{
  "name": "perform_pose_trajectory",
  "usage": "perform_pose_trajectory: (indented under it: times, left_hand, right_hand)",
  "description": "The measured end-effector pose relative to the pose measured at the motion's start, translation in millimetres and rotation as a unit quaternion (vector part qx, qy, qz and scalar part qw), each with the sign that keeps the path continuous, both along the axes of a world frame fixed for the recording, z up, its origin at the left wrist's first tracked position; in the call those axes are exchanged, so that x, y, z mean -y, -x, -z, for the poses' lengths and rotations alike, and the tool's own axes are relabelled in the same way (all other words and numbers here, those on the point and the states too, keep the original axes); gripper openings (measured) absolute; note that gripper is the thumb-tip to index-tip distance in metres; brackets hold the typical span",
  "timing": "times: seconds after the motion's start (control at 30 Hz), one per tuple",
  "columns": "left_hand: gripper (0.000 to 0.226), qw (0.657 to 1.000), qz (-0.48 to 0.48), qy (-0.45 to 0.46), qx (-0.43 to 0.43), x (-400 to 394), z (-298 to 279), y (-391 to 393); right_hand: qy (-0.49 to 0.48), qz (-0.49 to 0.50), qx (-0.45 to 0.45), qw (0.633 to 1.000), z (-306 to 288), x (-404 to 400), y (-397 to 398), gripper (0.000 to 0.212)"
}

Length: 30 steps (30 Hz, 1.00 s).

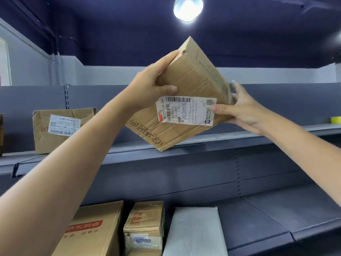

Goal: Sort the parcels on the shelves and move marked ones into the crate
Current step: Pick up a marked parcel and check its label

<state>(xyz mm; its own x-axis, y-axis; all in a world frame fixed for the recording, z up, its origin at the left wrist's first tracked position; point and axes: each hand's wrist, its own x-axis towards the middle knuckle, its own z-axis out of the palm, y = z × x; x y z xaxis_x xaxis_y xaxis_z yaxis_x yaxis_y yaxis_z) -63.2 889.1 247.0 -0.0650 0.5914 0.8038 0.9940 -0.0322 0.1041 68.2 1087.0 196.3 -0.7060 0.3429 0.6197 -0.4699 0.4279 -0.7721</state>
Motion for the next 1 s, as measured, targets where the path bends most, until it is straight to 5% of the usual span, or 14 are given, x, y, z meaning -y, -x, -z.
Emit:
perform_pose_trajectory:
  times: [0.17,0.53,0.67,0.87,1.0]
  left_hand:
    - [0.058,0.999,-0.018,0.034,-0.021,0.5,-7.8,-15.7]
    - [0.051,0.990,-0.055,0.093,-0.094,-16.9,1.5,-23.4]
    - [0.059,0.979,-0.150,0.000,-0.135,-23.8,8.3,-11.9]
    - [0.099,0.956,-0.251,-0.155,-0.003,4.2,56.2,42.3]
    - [0.113,0.954,-0.055,-0.089,0.282,19.5,80.7,66.0]
  right_hand:
    - [-0.099,0.025,0.095,0.990,8.8,2.3,-4.2,0.133]
    - [0.063,-0.078,0.068,0.993,49.9,-19.7,16.7,0.113]
    - [0.123,-0.086,0.023,0.988,57.7,-26.2,22.1,0.084]
    - [0.209,-0.145,-0.041,0.966,67.8,-47.6,11.9,0.057]
    - [0.221,-0.164,-0.037,0.961,71.3,-53.0,11.4,0.041]
